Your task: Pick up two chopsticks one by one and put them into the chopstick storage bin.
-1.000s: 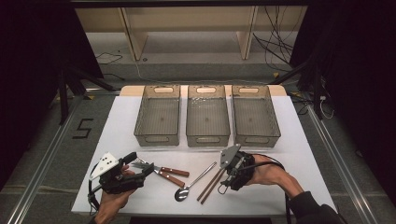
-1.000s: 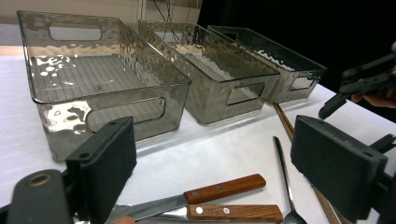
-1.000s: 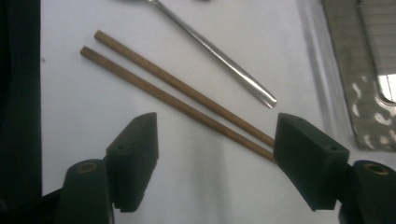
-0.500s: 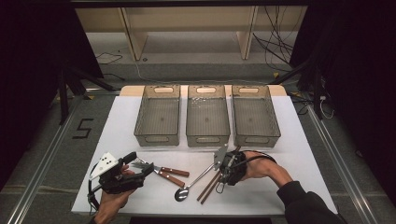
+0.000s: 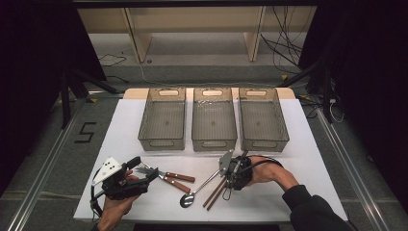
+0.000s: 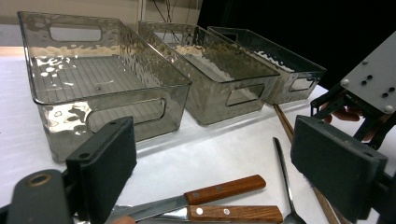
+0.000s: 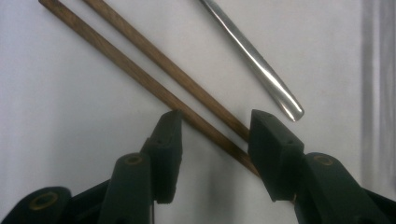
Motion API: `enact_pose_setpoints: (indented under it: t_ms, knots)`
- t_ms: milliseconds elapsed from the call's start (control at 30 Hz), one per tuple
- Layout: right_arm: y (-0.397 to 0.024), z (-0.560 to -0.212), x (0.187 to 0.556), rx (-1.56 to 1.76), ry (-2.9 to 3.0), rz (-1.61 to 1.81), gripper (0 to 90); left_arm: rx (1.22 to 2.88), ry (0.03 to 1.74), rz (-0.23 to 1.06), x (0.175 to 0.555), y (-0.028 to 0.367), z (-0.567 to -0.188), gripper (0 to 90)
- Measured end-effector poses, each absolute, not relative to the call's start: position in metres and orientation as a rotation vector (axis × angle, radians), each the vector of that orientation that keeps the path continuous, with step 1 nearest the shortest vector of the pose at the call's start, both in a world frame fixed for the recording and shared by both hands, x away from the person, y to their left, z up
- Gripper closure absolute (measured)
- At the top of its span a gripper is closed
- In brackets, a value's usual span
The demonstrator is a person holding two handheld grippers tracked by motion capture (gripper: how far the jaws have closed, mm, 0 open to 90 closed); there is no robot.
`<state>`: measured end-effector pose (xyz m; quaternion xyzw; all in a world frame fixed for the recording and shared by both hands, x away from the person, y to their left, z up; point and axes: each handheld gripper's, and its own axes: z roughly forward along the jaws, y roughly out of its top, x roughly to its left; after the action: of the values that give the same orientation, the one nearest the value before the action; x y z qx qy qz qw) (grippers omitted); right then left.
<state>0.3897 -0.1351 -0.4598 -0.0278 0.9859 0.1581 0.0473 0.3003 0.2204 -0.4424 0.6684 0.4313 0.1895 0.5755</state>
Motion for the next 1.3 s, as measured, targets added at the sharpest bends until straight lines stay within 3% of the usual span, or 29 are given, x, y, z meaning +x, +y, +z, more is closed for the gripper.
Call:
enact_pose_setpoints:
  t_ms: [467, 1300]
  knots:
    - [-0.128, -0.458, 0.388, -0.208, 3.021, 0.377, 61.0, 1.564, 1.010, 0.444, 0.300, 0.220, -0.442, 13.9]
    - [-0.120, -0.455, 0.381, -0.457, 3.076, 0.114, 81.8, 1.565, 1.011, 0.442, 0.301, 0.220, -0.442, 13.9]
